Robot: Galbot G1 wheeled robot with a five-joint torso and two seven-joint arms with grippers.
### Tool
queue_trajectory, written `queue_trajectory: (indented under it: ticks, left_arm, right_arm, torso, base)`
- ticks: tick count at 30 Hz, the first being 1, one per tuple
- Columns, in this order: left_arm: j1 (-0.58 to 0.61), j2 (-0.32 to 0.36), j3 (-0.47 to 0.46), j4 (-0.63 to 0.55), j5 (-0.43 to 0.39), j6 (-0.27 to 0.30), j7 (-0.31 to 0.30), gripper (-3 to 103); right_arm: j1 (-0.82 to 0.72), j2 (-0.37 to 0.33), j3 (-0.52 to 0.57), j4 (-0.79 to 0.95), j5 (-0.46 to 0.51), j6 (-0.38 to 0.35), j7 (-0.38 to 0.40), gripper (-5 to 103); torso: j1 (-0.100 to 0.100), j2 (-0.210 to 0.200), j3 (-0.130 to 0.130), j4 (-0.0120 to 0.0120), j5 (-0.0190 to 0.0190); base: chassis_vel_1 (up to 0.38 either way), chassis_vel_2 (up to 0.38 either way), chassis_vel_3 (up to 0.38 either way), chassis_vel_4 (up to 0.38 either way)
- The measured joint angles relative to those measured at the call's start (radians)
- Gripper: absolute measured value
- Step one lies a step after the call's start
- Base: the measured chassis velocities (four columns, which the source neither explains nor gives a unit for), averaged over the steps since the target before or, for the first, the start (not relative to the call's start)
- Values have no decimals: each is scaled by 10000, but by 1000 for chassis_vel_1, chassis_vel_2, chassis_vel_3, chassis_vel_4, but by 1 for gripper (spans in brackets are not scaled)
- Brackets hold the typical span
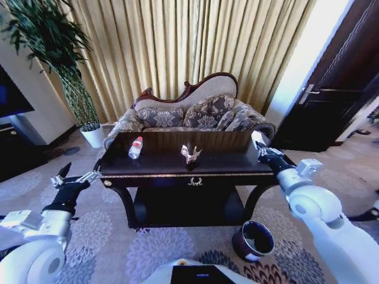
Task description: Move to the front of the table and place the trash on the table into the trash bin.
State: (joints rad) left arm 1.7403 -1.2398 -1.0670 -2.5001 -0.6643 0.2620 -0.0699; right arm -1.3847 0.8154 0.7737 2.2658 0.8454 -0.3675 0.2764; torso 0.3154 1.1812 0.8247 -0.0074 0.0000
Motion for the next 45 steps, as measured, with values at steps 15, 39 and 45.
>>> queue_trajectory:
  ticks: [15, 39, 45]
  left_arm:
    - [-11, 62, -6, 0, 0, -36, -2, 100]
    - [5, 68, -136, 1, -13, -85, -51, 100]
    - [35, 56, -159, 1, 4, -203, -41, 100]
  right_arm:
    - [-150, 81, -196, -117, -276, 147, -91, 0]
    - [1440, 2175, -2881, -9066, -3807, 497, -1140, 0]
    - [2535, 2568, -3236, -11243, -4383, 835, -1245, 0]
  torso:
    - [1, -1, 1, 0, 0]
    - [2, -3, 1, -3, 1]
    - [3, -3, 2, 2, 2]
  base:
    - [153, -146, -152, 154]
    - [15, -15, -17, 12]
    - [0, 0, 0, 0]
